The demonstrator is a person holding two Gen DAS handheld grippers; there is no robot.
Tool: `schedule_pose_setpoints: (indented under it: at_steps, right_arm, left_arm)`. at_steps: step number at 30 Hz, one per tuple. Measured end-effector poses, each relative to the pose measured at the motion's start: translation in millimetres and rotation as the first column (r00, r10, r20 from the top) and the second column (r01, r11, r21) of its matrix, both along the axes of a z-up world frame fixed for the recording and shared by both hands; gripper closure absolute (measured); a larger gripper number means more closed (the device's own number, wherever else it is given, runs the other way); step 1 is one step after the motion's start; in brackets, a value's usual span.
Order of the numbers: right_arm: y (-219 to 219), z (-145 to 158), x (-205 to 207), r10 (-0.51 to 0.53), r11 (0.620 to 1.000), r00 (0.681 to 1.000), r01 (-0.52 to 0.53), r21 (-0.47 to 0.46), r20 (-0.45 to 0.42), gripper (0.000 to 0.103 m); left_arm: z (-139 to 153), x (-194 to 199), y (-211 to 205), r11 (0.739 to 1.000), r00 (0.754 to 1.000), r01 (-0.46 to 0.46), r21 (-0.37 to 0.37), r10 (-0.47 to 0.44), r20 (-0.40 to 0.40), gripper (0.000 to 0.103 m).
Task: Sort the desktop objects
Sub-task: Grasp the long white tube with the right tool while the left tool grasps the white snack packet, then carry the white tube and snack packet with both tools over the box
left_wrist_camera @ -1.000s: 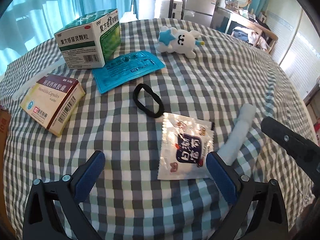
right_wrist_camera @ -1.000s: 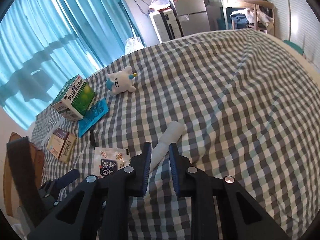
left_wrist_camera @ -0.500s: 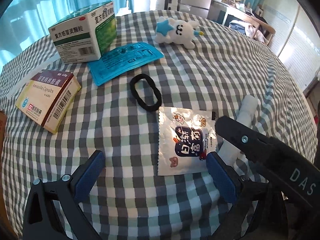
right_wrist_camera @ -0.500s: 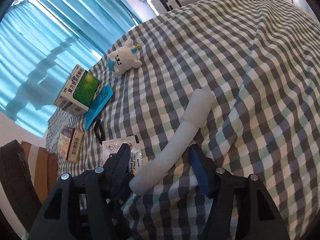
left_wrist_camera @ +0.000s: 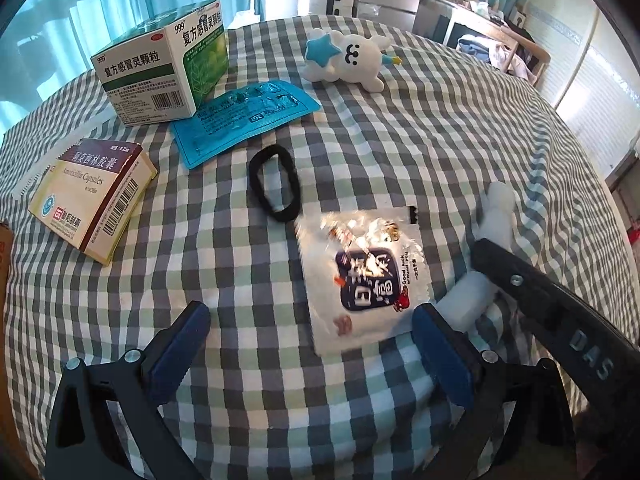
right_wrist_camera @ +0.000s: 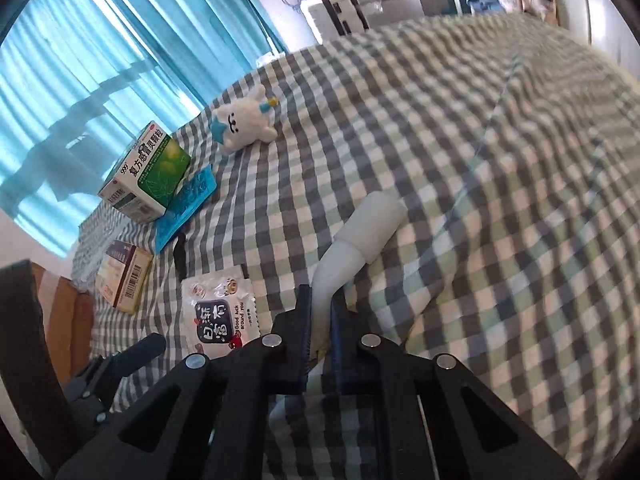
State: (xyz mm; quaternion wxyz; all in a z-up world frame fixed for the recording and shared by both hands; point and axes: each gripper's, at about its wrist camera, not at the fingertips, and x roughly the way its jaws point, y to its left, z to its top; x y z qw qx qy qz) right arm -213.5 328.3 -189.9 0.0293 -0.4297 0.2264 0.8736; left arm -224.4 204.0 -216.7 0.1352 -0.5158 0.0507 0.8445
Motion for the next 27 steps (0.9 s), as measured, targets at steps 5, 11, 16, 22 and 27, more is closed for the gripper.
schedule_pose_setpoints:
  at_steps: [5,11,16,22,27]
  right_arm:
    - [13.4,25.4,10.0,-0.045,0.997,0.996,0.049,0.065,-0.071,0.095]
    - [25.4,27.0,13.6,-0.067,0.996,0.995,0.070,0.046,-0.071,0.095]
    - [18.7,25.1,11.5,-0.053,0.996,0.997,0.057,0.062,-0.063,0.095]
    - [14.4,33.7,16.6,-0.044,0.996,0.996,0.049,0.071,-0.075,0.095]
    - [1.4,51.4,33.1,-0.018,0.997,0.995,0.025,0.074,-0.097,0.095]
  left_arm:
    - [0.9,-12.3,11.8,0.999,0.999,-0.032,0.019,0.032,0.013,0.000]
    - [2.6,-17.1,27.2,0.999,0.999,-0.033,0.040,0.032,0.024,0.000]
    - [6.6,-12.0,17.8,0.998,0.997,-0.061,0.030,0.062,-0.045,0.056]
    - [24.7,-6.2,-25.0,0.993,0.999,-0.042,0.113,0.042,0.001,0.098]
    - [46.3,12.4,-54.8,0.987,1.000,-0.023,0.161,0.025,-0.014,0.098]
